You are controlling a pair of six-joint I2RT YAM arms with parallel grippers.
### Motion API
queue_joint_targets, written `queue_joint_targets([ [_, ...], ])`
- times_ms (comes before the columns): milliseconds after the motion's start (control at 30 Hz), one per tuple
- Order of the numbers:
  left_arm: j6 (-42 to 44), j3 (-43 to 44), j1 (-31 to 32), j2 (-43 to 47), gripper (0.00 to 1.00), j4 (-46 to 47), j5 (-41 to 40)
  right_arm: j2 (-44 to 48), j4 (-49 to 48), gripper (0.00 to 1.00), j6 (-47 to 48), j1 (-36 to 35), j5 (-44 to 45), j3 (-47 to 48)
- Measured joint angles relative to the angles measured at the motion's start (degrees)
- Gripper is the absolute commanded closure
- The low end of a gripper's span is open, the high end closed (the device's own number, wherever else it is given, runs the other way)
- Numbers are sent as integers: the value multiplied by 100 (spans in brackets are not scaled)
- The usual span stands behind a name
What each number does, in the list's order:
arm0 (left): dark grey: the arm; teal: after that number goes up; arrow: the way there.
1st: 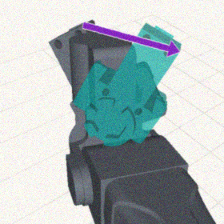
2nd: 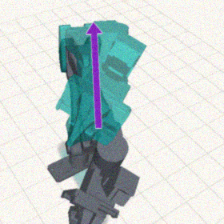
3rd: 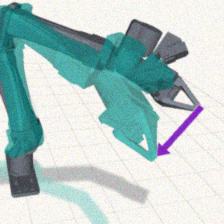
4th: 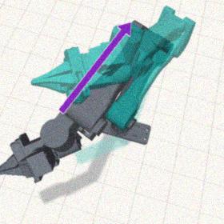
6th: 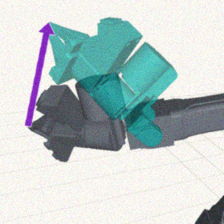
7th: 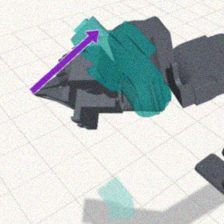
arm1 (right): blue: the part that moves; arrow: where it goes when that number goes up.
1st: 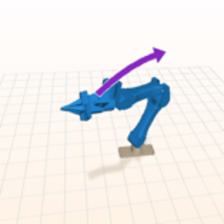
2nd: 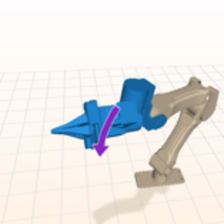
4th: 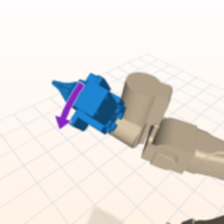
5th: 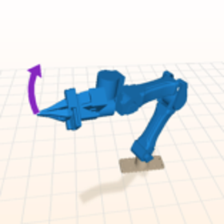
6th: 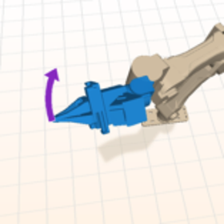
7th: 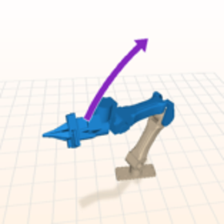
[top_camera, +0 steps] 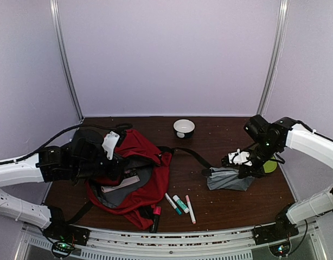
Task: Pack the student bag
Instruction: Move the pencil case to the corner of the board, then pick up the pencil case from the center of the board.
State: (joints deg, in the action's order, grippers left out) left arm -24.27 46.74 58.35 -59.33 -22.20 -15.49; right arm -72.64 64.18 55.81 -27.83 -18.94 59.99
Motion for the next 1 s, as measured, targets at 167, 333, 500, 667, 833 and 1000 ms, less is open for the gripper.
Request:
queue_joint_targets([
  [167,20,37,0,0,100,-31,-11,-201,-247,75,-306,2,142,-273],
  [333,24,63,0,-7,100,-48,-11,-647,-260,52,-457,90,28,-94],
  [500,22,63,0,-2,100,-63,-11,-691,-162,35,-365,181,-70,304],
  [667,20,63,0,55,100,-66,-13,-1054,59,31,-138,234,-195,702],
  [833,22,63,0,87,100,-87,-13,-1749,385,34,101,238,-420,778],
  [1000,35,81,0,142,100,-199,-22,-1989,350,82,44,245,-468,780],
])
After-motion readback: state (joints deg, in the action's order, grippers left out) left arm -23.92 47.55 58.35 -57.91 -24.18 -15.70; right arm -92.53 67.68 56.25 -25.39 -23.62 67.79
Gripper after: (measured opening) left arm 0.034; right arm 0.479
